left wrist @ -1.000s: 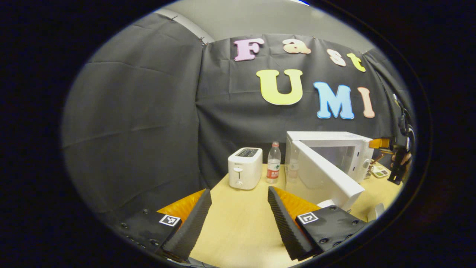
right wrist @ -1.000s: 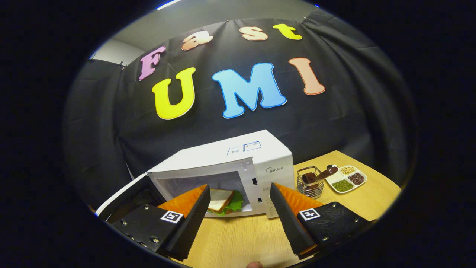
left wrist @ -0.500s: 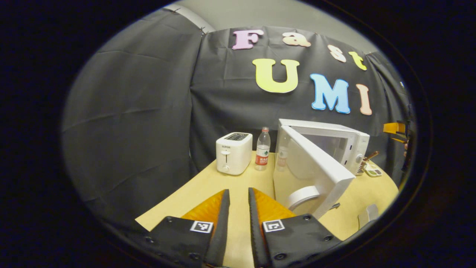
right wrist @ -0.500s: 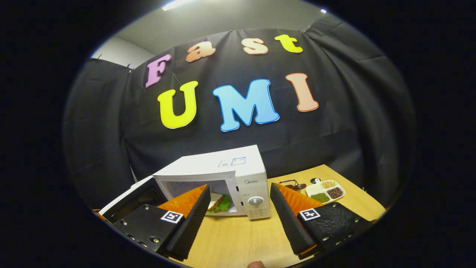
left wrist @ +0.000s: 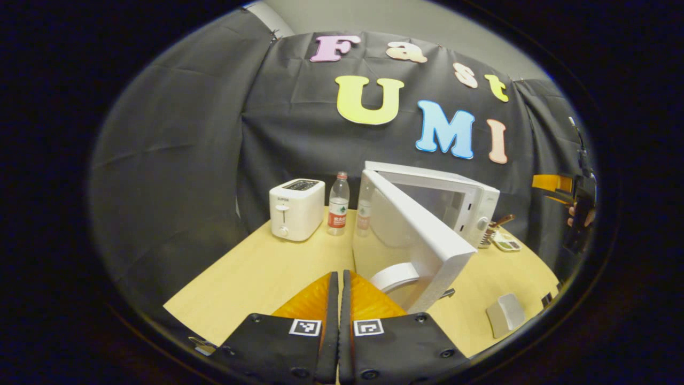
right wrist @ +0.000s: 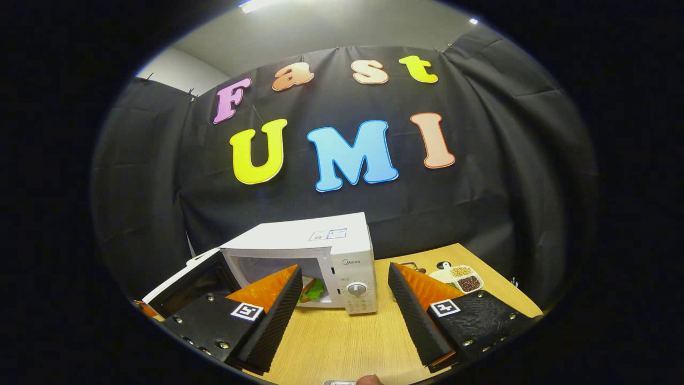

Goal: Open the microwave oven with the left hand, put the food in, and close the microwave oven.

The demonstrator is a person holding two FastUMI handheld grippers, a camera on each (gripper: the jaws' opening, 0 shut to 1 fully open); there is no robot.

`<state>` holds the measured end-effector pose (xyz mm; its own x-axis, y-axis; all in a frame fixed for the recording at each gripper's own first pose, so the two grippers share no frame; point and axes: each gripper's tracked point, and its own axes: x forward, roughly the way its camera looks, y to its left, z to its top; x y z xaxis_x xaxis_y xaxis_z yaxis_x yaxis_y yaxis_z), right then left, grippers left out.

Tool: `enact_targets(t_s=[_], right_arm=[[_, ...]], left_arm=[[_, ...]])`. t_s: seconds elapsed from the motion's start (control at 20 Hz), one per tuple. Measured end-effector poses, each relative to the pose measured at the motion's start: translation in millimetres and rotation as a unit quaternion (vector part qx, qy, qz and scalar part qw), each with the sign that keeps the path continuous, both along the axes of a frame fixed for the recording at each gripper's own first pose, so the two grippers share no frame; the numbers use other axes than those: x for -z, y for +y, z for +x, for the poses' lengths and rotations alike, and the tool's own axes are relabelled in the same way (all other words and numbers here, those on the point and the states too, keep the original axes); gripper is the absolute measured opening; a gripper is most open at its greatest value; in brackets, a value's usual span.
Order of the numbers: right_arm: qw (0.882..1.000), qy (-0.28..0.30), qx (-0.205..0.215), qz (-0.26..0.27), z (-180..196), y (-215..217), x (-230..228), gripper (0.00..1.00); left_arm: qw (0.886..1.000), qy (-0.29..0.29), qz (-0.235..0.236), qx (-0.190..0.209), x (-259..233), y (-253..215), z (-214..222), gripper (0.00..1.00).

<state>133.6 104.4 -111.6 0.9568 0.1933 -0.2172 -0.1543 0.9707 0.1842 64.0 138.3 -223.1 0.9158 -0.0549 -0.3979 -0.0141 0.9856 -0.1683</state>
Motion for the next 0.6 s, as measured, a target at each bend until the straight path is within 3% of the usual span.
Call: enact_targets(t_s=[0.05,0.1,0.6], right_arm=[[1.000,0.000,0.002,-0.004,-1,-3,1,0.98],[1.000,0.001,0.005,-0.005,-2,-4,4,0.98],[0.999,0.007,0.041,-0.012,-16,-36,6,0.98]], left_arm=[[1.000,0.000,-0.002,0.008,-1,-9,2,0.02],[1.000,-0.001,0.000,0.018,-3,-17,5,0.08],[0.989,-0.007,-0.001,0.150,-8,-119,25,0.08]])
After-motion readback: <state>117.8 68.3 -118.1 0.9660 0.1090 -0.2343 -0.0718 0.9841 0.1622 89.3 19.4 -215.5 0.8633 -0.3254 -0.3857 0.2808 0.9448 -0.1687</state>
